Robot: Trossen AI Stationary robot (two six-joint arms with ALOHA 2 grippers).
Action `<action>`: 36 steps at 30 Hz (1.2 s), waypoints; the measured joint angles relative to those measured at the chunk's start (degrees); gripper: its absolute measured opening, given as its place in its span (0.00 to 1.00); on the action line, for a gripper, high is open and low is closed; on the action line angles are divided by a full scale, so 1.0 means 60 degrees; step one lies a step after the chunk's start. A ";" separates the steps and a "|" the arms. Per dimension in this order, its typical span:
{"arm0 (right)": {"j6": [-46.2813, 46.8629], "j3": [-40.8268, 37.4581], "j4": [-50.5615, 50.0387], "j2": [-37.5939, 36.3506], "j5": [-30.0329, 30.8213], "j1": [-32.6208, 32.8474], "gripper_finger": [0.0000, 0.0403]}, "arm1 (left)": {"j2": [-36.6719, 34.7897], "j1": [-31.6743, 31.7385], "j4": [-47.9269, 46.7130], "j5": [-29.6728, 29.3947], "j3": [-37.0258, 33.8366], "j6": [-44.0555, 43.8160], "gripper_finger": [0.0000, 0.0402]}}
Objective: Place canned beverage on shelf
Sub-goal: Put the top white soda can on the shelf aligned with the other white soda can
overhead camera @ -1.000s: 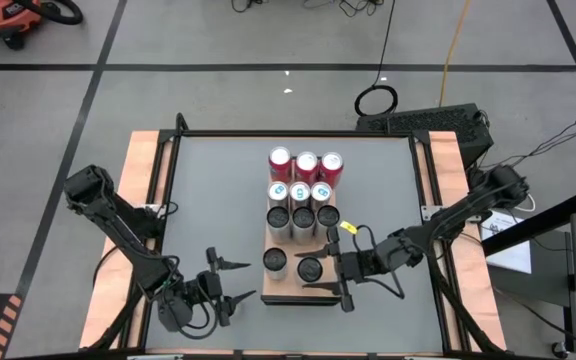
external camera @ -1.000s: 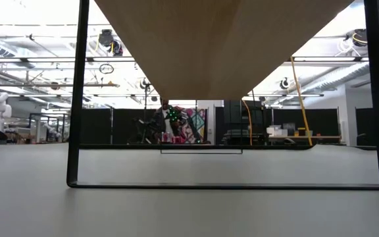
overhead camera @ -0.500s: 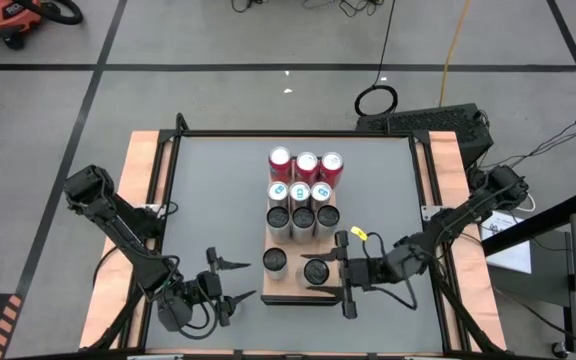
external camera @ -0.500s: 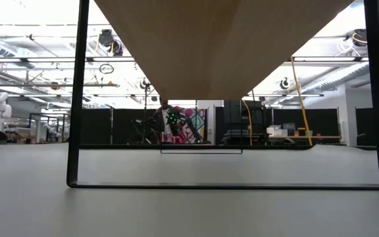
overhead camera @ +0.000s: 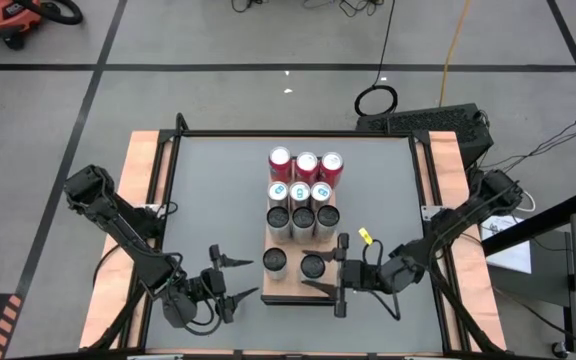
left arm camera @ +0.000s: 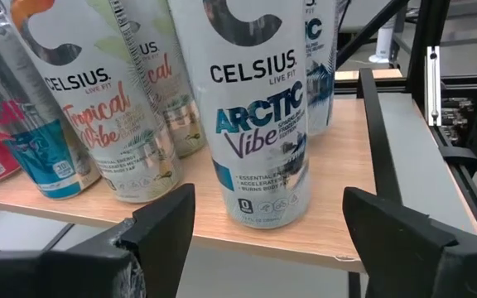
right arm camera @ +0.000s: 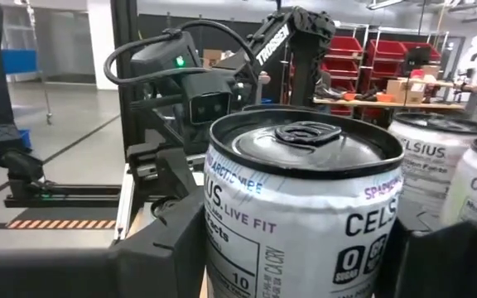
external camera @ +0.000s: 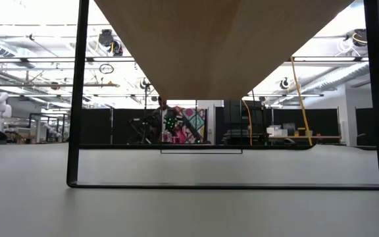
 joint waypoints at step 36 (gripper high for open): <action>-0.0492 0.0007 -0.0171 -0.0156 0.1523 0.0778 0.72 | 0.0004 -0.0022 0.0028 0.0220 0.0000 0.0146 0.74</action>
